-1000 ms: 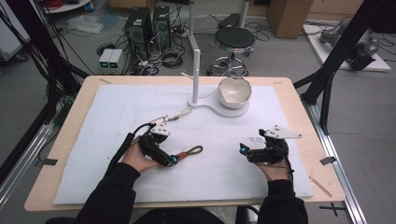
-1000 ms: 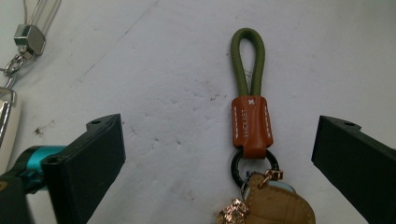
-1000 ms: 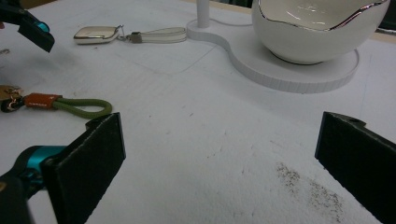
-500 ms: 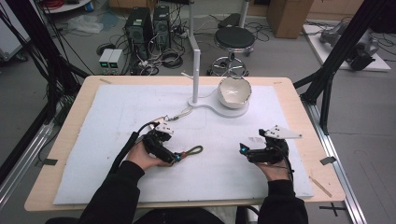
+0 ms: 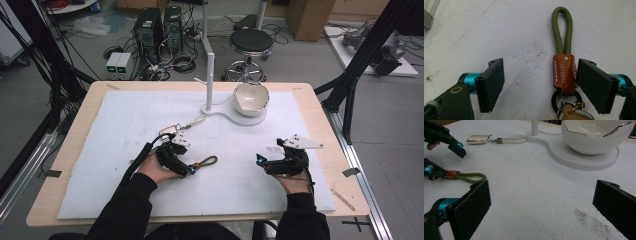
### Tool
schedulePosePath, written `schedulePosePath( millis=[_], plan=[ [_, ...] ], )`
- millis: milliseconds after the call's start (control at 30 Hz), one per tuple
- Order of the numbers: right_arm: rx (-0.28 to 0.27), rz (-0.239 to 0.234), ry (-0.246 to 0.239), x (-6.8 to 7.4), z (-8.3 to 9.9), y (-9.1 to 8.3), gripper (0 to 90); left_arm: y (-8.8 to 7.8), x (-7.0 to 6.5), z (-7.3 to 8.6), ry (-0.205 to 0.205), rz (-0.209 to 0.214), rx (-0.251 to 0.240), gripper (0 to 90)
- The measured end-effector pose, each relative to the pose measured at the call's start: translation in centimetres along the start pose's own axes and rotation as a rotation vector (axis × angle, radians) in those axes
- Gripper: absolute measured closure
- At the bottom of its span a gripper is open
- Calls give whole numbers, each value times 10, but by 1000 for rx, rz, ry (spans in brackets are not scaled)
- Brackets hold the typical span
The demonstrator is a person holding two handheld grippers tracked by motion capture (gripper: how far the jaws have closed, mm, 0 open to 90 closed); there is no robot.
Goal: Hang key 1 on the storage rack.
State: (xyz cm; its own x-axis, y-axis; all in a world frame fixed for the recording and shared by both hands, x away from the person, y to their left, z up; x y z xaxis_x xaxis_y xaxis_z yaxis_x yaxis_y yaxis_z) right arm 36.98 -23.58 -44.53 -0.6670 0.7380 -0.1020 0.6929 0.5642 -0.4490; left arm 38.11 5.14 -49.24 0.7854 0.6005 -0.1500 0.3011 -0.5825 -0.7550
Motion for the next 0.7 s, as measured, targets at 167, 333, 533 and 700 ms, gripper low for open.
schedulePosePath(
  millis=[167, 333, 533, 700],
  plan=[
    [2, 1, 3, 0, 0, 0, 7, 1, -6, 2, 26, -6, 14, 279],
    [1, 3, 2, 0, 0, -1, 8, 1, -10, 3, 42, 12, 21, 383],
    [1, 4, 4, 0, 0, -1, 7, -1, -17, 4, 61, 79, 34, 606],
    [2, 9, 3, 0, 0, -1, 7, -1, -18, 6, 41, 145, 55, 716]
  ],
)
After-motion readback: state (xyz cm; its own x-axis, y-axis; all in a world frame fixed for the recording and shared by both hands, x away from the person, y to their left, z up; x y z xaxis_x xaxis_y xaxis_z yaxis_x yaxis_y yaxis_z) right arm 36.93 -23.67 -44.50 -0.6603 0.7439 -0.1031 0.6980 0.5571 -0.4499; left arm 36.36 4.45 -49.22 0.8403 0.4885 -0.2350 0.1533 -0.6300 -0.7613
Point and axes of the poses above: each handheld gripper's, and its own axes: y roughly forward along the jaws, z roughly out of its underside, x roughly to its left, the point moved 8 cm from there along y, roughly forward along the jaws, and after that the axes turned 10 degrees about -y, right-handed, at the moved point
